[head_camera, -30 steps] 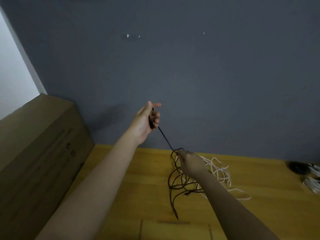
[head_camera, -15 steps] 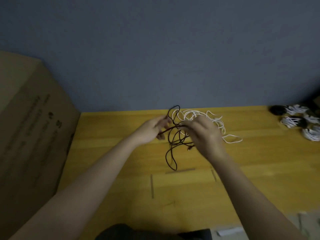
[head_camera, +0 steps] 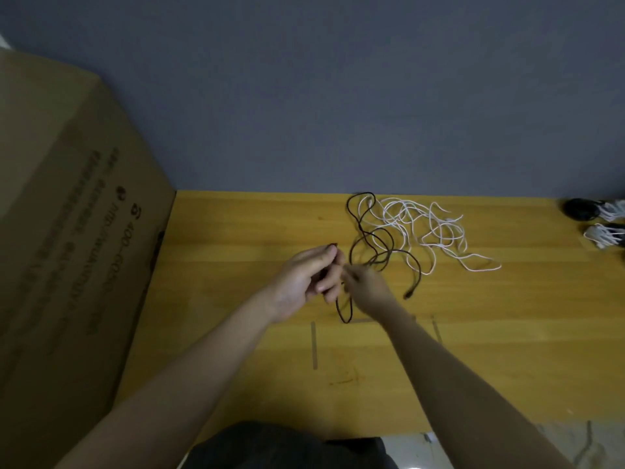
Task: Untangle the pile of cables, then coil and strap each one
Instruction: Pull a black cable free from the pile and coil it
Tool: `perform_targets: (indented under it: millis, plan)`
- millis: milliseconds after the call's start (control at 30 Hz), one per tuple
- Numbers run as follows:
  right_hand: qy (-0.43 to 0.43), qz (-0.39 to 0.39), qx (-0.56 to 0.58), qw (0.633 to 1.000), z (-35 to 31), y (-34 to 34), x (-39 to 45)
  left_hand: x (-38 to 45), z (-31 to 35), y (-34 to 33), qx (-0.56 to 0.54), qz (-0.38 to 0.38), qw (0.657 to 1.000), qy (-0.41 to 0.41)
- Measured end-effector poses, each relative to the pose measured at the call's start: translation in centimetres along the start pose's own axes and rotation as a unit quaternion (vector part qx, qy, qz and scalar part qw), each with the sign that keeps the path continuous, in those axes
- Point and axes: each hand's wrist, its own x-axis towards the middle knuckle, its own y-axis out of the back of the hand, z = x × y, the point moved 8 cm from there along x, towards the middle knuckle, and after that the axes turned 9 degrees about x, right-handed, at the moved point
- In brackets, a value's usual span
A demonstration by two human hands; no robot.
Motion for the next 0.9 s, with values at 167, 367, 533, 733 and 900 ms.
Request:
perform_targets:
  millis: [167,367,533,733,900]
  plan:
    - [0.041,-0.072,-0.074,0.994,1.2,-6.6,-3.1,1.2,-1.5,4.7,-0.119,0.189,0.975,0.002]
    - [0.18,-0.085,-0.192,0.961,-2.2,-6.6,-4.2,3.5,-4.7,7.0,0.368,0.186,0.907,0.085]
    - [0.18,0.056,-0.151,0.971,-2.8,1.2,-3.6,2.7,-7.1,6.6,0.592,-0.001,0.793,0.143]
    - [0.217,0.208,-0.168,0.939,-2.5,6.0,-3.3,0.3,-5.0,2.0,0.353,-0.089,0.923,0.124]
    - [0.018,0.324,-0.058,0.944,1.1,6.7,-3.0,0.7,-1.9,2.2,0.248,-0.03,0.966,0.063]
